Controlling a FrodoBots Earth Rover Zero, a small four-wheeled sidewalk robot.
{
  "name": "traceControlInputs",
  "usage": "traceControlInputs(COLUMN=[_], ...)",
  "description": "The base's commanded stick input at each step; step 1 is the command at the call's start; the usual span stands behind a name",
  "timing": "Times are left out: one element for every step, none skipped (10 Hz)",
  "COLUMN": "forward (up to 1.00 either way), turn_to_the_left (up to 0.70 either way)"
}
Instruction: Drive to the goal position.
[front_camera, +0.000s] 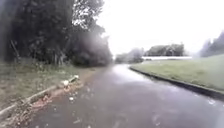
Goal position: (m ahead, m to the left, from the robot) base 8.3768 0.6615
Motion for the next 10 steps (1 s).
traceControlInputs(forward=[0.70,0.70,0.70,0.70,0.70,0.70,0.70,0.70,0.70,0.70], turn_to_the_left=[-0.14,-0.14,-0.14,0.00,0.00,0.00,0.00,0.00,0.00,0.00])
